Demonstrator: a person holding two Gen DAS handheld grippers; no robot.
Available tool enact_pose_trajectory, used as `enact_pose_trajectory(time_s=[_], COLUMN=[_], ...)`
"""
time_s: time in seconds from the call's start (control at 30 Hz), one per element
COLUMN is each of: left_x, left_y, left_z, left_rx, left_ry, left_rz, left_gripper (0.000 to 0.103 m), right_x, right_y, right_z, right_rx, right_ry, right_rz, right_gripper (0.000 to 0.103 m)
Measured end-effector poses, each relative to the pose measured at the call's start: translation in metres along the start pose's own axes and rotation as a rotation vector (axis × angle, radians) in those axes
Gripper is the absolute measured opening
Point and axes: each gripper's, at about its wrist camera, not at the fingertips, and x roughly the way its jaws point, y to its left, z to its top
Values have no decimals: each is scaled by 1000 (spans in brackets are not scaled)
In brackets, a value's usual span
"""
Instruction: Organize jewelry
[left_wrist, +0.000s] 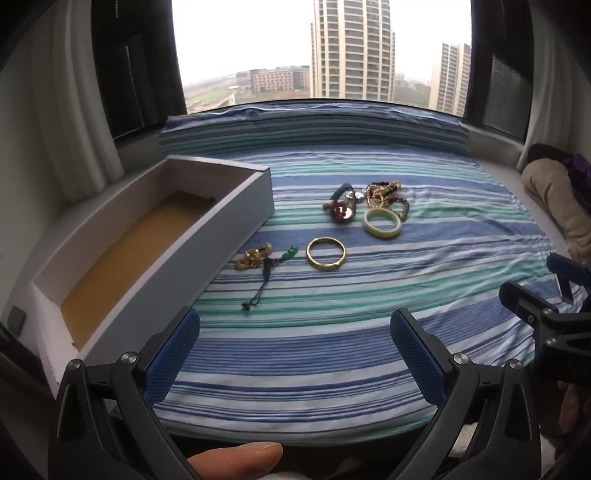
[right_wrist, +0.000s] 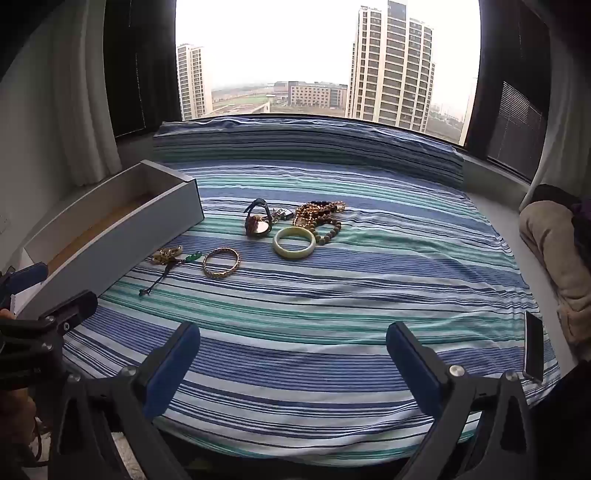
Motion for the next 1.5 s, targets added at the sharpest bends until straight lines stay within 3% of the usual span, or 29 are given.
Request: enact_pose_trajectory(time_s=[0.53, 0.83, 1.07, 1.5], left_x=[-2, -6, 1, 1], left_y=[-2, -5, -7, -11], left_z=[-5, -5, -3, -6], left_rx=[25, 35, 39, 57], left_ry=[-6, -21, 12, 17], left_rz=[23, -23, -42, -8], left_gripper=[103, 103, 103, 103], right_x=[-3, -2, -2, -1], right_y=[9, 7, 4, 1], right_z=[-2, -1, -1, -1], right_rx=[-23, -15, -15, -14], right_ry=[2, 3, -3, -4], right_rz=[-17, -24, -35, -58], right_gripper=[103, 102, 103, 103])
